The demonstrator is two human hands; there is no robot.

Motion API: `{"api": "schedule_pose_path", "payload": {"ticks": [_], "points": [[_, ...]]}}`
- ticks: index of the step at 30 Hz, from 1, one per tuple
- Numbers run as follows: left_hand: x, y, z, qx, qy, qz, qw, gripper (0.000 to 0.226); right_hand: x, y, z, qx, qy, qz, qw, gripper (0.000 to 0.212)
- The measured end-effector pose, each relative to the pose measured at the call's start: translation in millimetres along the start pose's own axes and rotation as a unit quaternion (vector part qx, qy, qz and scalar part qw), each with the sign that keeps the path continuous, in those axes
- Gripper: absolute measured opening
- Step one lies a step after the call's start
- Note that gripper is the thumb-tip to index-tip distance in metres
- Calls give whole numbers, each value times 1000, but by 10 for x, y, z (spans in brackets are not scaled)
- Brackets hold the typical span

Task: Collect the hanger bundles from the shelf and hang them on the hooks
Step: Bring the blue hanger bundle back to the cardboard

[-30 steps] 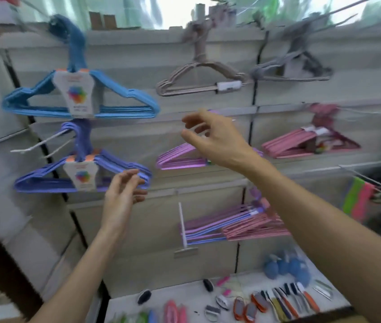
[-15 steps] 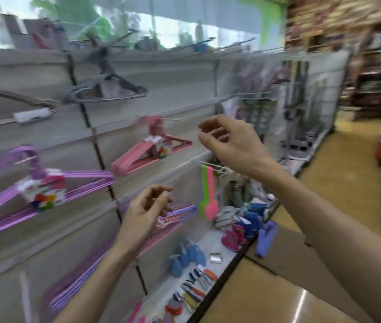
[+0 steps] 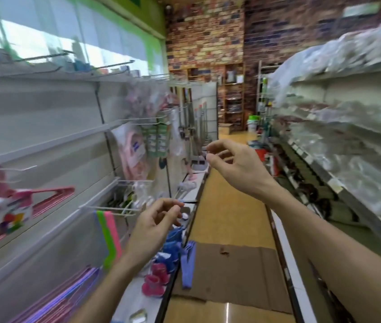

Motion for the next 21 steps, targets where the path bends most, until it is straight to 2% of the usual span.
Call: {"api": "schedule_pose_path", "payload": {"ticks": [4,11,21], "points": [[-475,-286,-287,18,-55,-4,998,14,-114,438,98,19,32,-39,999,14],[-1166,-746,-826,23,-126,3,992,14,-272,1203,198,48,57,-93,993,20],[-2386,-1459,-1380,10,-135,26,990,13,-1057,2628,69,52,58,-129,989,23]]}}
Point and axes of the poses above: each hand's wrist, its own x-axis away from the middle knuckle, its own z-axis out of the back of the hand, y = z × x, the point moved 8 cm from there along -x, towards the middle knuckle, and after that the axes turned 2 degrees about -y, right-handed, at the moved point
